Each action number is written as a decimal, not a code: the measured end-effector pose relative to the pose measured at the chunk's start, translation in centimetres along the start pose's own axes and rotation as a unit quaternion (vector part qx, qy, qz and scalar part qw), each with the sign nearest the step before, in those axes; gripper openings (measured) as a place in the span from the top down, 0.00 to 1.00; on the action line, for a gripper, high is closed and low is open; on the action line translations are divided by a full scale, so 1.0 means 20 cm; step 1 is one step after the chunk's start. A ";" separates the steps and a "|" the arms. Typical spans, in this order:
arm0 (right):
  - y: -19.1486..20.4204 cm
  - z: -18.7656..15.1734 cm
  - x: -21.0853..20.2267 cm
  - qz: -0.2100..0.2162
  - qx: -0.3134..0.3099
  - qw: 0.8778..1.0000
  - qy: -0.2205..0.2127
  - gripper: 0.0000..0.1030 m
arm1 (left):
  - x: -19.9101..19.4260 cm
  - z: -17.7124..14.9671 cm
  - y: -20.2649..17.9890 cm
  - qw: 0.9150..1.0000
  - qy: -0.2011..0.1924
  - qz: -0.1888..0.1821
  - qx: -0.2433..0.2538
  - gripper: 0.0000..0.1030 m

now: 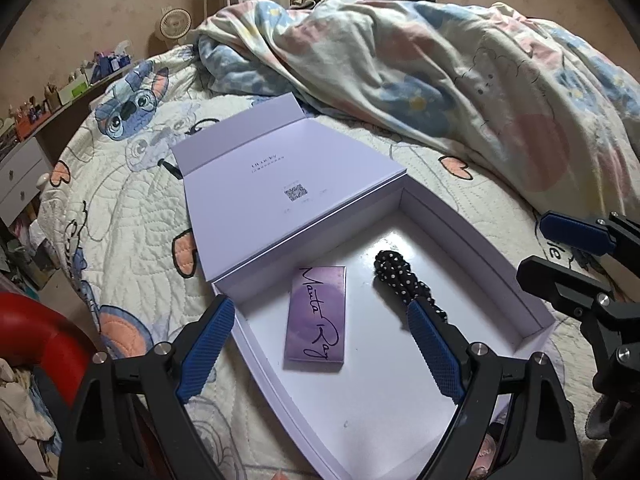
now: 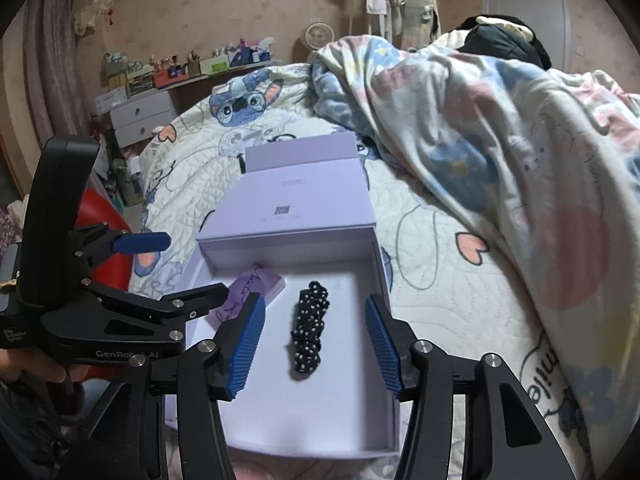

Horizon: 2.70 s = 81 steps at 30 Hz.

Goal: Organize rigid objects
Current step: 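Move both tools back from the box to the remaining items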

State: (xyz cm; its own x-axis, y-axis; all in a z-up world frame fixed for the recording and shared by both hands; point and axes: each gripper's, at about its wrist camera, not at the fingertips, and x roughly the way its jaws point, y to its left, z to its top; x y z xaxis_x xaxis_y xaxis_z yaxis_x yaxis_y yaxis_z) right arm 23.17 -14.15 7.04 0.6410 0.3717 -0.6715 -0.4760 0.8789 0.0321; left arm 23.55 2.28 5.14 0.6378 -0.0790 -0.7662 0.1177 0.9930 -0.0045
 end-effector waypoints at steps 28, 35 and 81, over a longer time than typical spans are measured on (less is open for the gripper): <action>0.08 -0.14 -0.43 -0.029 -0.003 0.998 -0.050 0.32 | -0.43 -0.19 -0.13 0.999 -0.049 -0.007 0.017 0.13; 0.10 -0.22 -0.51 -0.030 0.001 0.998 -0.053 0.32 | -0.48 -0.28 -0.17 0.998 -0.048 -0.016 0.019 0.13; 0.10 -0.86 -0.40 -0.004 0.061 0.998 0.019 0.34 | -0.30 -0.81 -0.26 0.998 0.000 -0.064 0.021 0.14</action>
State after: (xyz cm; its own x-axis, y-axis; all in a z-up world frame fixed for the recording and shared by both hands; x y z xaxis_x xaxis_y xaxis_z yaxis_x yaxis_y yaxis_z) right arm 6.71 -20.54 -0.15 0.6204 0.3547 -0.6995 -0.3924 0.9126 0.1147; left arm 6.64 -0.96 -0.63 0.6155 -0.2054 -0.7609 0.2305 0.9702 -0.0754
